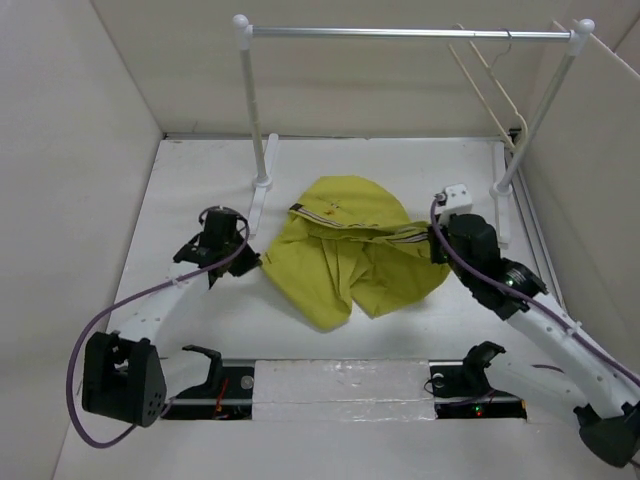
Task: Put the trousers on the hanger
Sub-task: Fold the trousers
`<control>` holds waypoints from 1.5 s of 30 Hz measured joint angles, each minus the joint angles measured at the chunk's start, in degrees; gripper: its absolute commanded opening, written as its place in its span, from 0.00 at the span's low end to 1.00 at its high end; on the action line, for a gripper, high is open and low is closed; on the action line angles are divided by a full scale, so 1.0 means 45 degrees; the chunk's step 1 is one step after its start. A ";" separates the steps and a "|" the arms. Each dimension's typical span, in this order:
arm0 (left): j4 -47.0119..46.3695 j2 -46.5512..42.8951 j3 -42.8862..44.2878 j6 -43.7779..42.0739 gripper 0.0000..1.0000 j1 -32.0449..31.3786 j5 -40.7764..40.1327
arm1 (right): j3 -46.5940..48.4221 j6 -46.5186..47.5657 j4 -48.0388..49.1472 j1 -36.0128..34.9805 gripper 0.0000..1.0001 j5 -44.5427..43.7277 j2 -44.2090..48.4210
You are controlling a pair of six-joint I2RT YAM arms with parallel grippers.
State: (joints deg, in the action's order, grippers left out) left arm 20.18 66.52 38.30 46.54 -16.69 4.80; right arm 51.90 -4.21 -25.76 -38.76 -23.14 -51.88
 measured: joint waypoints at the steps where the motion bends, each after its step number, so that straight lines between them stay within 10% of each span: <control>1: 0.0136 -0.0199 0.0413 -0.0155 0.00 0.0316 -0.0170 | -0.0374 -0.0253 -0.0408 0.0602 0.00 0.0010 0.0549; 10: 0.2390 -0.1234 0.2929 -0.1987 0.00 0.5387 -0.1069 | -0.2443 -0.0826 -0.3240 0.6912 0.00 0.1375 0.2623; 16: 0.3536 -0.1107 0.6504 -0.2327 0.00 0.5615 -0.1933 | -0.1661 -0.0058 -0.4255 0.8966 0.00 0.3157 0.2754; 22: 0.3716 -0.0952 0.9743 -0.2399 0.00 0.5527 -0.2953 | 0.2171 0.0408 -0.5047 0.8529 0.00 0.5649 0.3235; 24: 0.3084 -0.1326 0.8660 -0.2555 0.16 0.5391 -0.1885 | 0.2710 0.0811 -0.5246 0.8466 0.02 0.5804 0.3536; 26: 0.2521 -0.1938 0.6557 -0.2608 0.28 0.5275 -0.0981 | 0.2293 0.1200 -0.5513 0.8427 0.48 0.5362 0.3813; 29: 0.2516 -0.1700 0.3978 -0.2579 0.41 0.5241 -0.0112 | 0.0665 0.1734 -0.6139 0.8427 0.76 0.4503 0.3934; 37: 0.3036 -0.0719 0.1302 -0.2599 0.78 0.5576 0.0549 | 0.1341 0.3483 -0.6037 0.7941 0.78 0.4828 0.2579; 45: 0.2370 -0.0389 0.1137 -0.2356 0.79 0.5576 0.0607 | 0.1535 0.3560 -0.1778 0.0350 1.00 0.3939 -0.3925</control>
State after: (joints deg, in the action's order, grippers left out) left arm 30.85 64.77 43.42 35.94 8.40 7.53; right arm 58.81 11.81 -33.76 -37.19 -5.41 -69.54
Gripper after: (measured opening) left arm 0.786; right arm 0.969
